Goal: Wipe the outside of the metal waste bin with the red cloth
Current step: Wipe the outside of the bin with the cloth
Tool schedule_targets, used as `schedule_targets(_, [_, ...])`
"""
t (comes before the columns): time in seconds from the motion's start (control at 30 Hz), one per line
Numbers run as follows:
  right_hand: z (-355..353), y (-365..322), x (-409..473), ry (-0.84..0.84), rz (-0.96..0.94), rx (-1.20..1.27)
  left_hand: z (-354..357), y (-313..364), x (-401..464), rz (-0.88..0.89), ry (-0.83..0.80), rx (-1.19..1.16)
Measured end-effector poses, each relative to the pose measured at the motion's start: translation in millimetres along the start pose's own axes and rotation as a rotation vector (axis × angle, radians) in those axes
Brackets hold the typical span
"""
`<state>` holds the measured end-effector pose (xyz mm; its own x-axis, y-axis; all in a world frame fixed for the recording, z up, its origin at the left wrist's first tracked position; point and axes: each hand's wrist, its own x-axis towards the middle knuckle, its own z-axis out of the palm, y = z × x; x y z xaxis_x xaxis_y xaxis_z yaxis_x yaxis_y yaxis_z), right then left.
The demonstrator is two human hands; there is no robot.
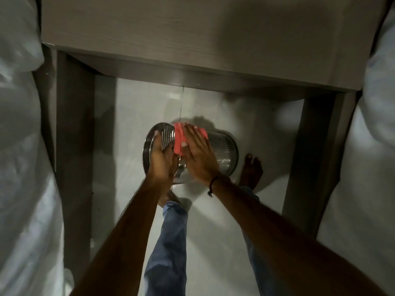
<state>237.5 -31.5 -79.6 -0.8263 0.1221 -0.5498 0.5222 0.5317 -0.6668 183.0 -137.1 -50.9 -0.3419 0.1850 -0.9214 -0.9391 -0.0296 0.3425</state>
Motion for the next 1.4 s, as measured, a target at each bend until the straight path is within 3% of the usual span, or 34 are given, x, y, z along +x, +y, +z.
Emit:
schedule_targets(0.1, [0, -2, -7, 0.037, -0.02, 0.026, -4, 9, -7, -0.023, -0.046, 0.069])
schedule_targets(0.23, [16, -11, -42, -0.065, -0.088, -0.059, -7, 30, -2, 0.017, -0.053, -0.052])
schedule_targets(0.4, [9, -16, -10, 0.015, -0.053, -0.004, -9, 16, -5, 0.028, -0.062, 0.018])
schedule_targets(0.53, [-1, -12, 2, -0.019, -0.059, -0.044, -18, 9, -3, -0.016, -0.098, 0.061])
schedule_targets(0.73, [17, -11, -39, -0.138, -0.203, -0.208, -26, 36, 10, 0.025, 0.06, -0.236])
schedule_targets(0.83, [11, -14, -19, -0.101, -0.18, -0.188, -24, 26, 8, 0.073, 0.053, -0.17])
schedule_targets(0.93, [-2, -17, 5, -0.046, -0.155, -0.151, -17, 18, -2, 0.084, -0.056, -0.13])
schedule_targets(1.03, [-1, -17, -2, -0.013, -0.185, -0.215, -21, 24, 0, 0.102, 0.016, 0.026])
schedule_targets(1.17, [16, -14, -32, -0.083, -0.254, -0.306, -21, 44, 2, 0.07, -0.015, -0.098])
schedule_targets(1.4, [4, -14, -3, -0.003, -0.161, -0.224, -22, 23, -4, 0.092, 0.007, 0.067])
